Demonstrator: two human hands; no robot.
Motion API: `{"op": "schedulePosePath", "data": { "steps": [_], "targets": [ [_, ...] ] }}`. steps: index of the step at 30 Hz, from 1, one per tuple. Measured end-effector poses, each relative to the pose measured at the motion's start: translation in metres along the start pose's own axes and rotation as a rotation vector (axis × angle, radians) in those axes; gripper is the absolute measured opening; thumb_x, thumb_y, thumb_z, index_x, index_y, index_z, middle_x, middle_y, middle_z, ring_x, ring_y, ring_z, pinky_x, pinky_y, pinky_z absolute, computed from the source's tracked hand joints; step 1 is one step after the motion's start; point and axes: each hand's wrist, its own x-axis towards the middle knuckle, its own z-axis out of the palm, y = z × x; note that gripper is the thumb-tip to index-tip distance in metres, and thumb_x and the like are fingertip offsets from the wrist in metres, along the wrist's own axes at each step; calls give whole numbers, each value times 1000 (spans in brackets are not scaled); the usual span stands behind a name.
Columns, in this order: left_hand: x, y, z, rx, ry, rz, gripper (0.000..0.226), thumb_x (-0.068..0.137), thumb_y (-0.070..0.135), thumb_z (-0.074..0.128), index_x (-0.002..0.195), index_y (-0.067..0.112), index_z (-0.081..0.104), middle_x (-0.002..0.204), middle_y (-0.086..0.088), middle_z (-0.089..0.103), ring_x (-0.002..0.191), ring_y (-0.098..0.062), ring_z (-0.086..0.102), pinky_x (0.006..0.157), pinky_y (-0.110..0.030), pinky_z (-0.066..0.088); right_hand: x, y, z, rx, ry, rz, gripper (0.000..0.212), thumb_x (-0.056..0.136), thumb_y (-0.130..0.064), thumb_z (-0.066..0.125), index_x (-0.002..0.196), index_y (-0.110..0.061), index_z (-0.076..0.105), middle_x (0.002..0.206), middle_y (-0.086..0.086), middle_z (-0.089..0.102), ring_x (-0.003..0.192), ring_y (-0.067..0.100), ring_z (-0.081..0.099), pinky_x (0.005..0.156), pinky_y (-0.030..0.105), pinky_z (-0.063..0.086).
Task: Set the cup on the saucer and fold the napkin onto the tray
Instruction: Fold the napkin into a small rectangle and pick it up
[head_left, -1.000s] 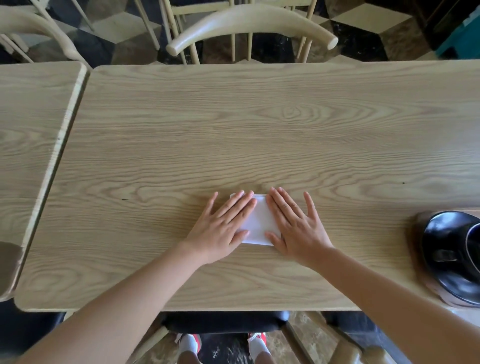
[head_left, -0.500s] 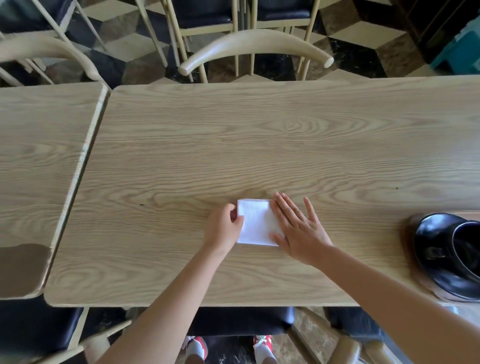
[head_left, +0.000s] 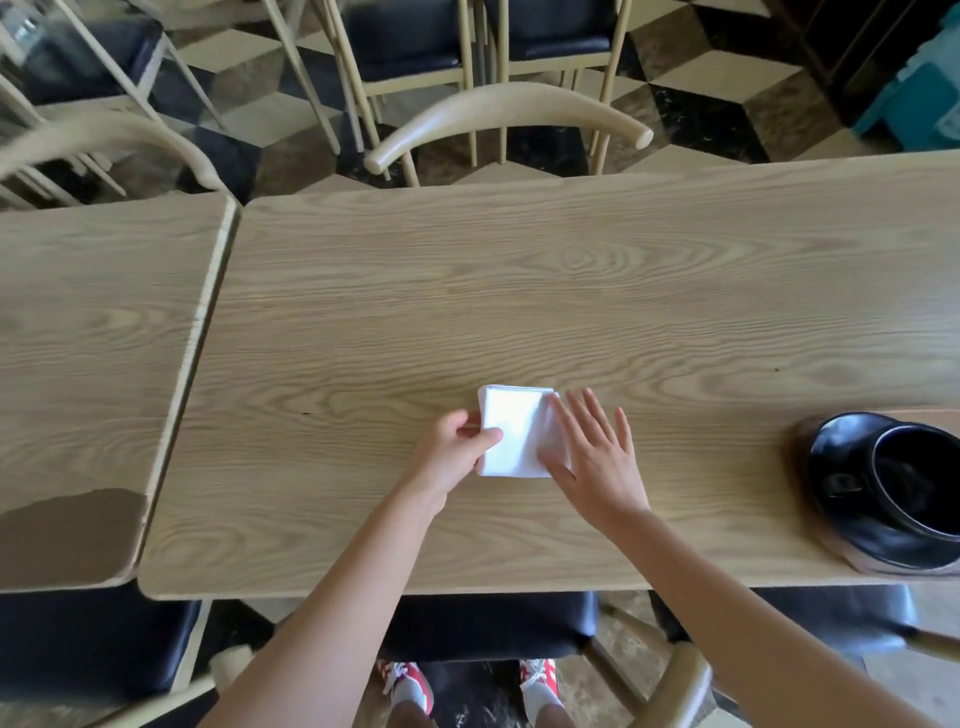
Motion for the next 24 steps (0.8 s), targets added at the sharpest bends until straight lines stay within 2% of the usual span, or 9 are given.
{"op": "schedulePosePath", "data": {
  "steps": [2,5,8,10,14,16,19,21,24],
  "targets": [
    [-11,9,-7,-96,0,34,22,84,0,60,82,22,57,76,-5,60,71,-22,51,62,-31,42,2,-14,-10,246,59,75,70,87,-30,58,146,-17,22,151,4,31,142,19,20,115,36,14],
    [-32,24,-24,-165,-50,86,24,86,-1,57,88,23,60,78,-3,59,73,-19,47,59,-28,36,6,-33,-39,768,-106,369,81,79,-24,72,145,-13,26,132,2,51,123,20,49,106,36,37],
    [-56,41,-41,-231,-129,138,24,86,1,57,90,23,65,87,-8,54,78,-20,40,62,-28,30,5,-48,-74,1151,-334,405,51,76,-28,74,122,-12,58,105,5,69,95,18,64,86,37,49],
    [-72,53,-50,-166,-133,218,20,82,4,61,89,22,66,91,-13,53,80,-21,44,66,-31,36,1,-61,-98,1246,-347,342,27,77,-29,71,99,-13,70,85,2,67,76,12,60,72,31,46],
    [-96,74,-62,74,128,361,15,78,2,63,80,17,66,76,-7,64,68,-18,53,62,-32,42,-5,-93,-136,1243,-143,263,12,86,-13,61,93,-7,70,77,3,69,69,10,63,70,30,51],
    [-108,85,-70,15,201,348,13,78,1,63,76,14,66,72,-5,66,64,-18,57,58,-29,45,-8,-111,-153,1024,18,150,10,86,-13,61,86,-7,69,73,6,68,66,12,58,66,31,48],
    [-128,98,-81,-125,99,309,13,84,6,61,81,17,66,71,1,70,61,-13,64,52,-23,51,-13,-130,-173,669,191,39,18,83,-24,59,76,-8,63,64,9,64,57,18,47,55,30,38],
    [-144,104,-86,-222,-1,317,11,89,10,56,85,15,65,68,5,70,58,-9,65,51,-22,52,-17,-136,-188,678,237,21,13,82,-25,61,76,-14,66,66,4,67,60,20,55,57,30,42],
    [-163,108,-91,-309,-10,371,10,90,11,55,84,14,62,60,8,67,53,-6,62,48,-21,51,-24,-139,-202,779,195,27,12,81,-19,66,72,-28,68,70,-1,70,67,20,63,65,34,51]
  ]
}}
